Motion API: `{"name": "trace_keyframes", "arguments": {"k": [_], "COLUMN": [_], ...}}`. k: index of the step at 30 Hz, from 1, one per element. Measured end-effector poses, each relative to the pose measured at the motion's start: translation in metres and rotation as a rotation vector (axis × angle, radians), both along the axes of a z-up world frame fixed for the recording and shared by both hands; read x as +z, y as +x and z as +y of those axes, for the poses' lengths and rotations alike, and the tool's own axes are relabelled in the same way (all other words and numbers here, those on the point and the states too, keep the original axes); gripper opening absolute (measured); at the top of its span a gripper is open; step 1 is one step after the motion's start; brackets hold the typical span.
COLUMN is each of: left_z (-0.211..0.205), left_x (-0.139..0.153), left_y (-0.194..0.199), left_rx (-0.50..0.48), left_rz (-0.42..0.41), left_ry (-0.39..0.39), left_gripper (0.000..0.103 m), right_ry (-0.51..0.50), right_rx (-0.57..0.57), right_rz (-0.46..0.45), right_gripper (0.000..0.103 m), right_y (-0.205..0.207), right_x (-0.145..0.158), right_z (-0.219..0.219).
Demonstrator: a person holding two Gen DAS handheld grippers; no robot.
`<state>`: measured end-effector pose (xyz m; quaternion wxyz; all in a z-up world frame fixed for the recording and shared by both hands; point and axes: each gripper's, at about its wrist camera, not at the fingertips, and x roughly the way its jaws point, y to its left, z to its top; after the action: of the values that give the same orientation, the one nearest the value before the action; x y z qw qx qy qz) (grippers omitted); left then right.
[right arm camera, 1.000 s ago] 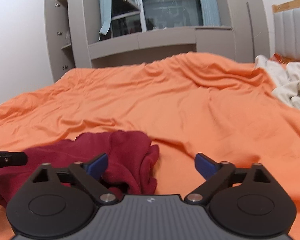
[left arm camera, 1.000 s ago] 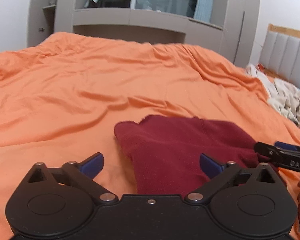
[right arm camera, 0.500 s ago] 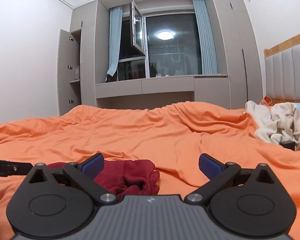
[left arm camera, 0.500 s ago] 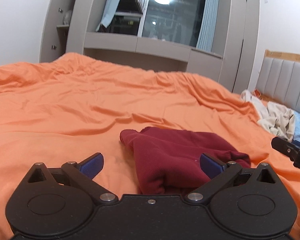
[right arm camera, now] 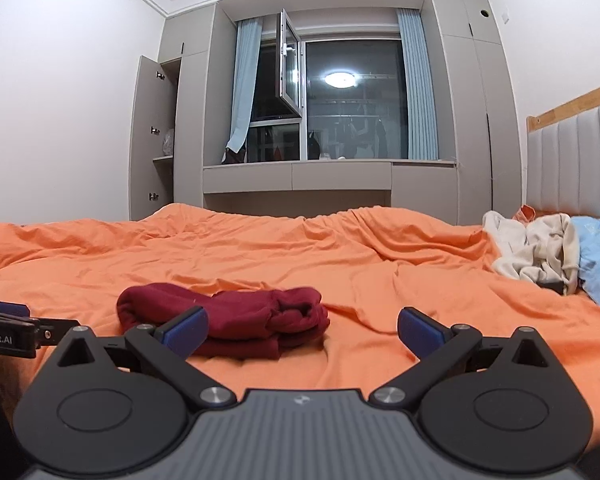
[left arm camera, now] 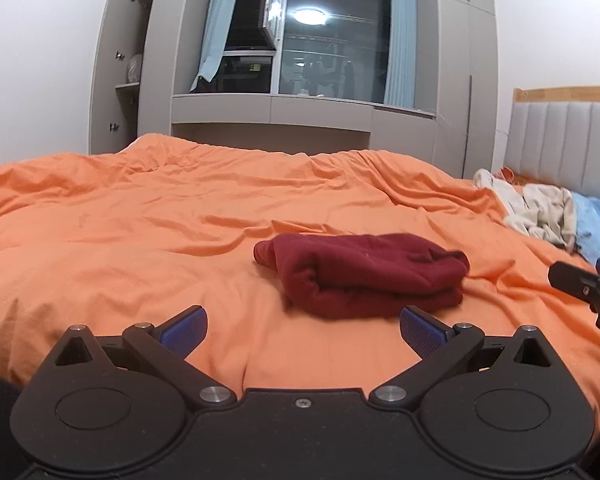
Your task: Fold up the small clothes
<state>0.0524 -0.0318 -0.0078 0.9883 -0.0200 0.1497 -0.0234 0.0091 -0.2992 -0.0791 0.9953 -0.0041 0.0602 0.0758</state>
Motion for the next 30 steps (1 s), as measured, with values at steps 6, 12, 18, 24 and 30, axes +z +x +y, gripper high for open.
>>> {"name": "trace_keyframes", "arguments": {"k": [6, 12, 18, 24, 30], "left_z": [0.003, 0.007, 0.01, 0.007, 0.008], "left_x": [-0.006, -0.01, -0.011, -0.011, -0.012], "left_y": [-0.019, -0.025, -0.025, -0.023, -0.022], "left_rx": [0.0, 0.005, 0.016, 0.017, 0.018], "left_rz": [0.0, 0.006, 0.014, 0.021, 0.026], "left_ry": [0.0, -0.014, -0.022, -0.022, -0.018], "left_gripper": [0.102, 0.102, 0.102, 0.102, 0.102], "right_ry": [-0.005, 0.002, 0.004, 0.006, 0.008], "right_rx": [-0.017, -0.034, -0.036, -0.037, -0.037], "right_rz": [0.012, 0.034, 0.043, 0.049, 0.053], "right_gripper": [0.103, 0.103, 0.103, 0.103, 0.103], "right_y": [-0.021, -0.02, -0.017, -0.014, -0.013], "right_x": [-0.006, -0.008, -0.01, -0.011, -0.012], "right_z": [-0.002, -0.005, -0.006, -0.008, -0.008]}}
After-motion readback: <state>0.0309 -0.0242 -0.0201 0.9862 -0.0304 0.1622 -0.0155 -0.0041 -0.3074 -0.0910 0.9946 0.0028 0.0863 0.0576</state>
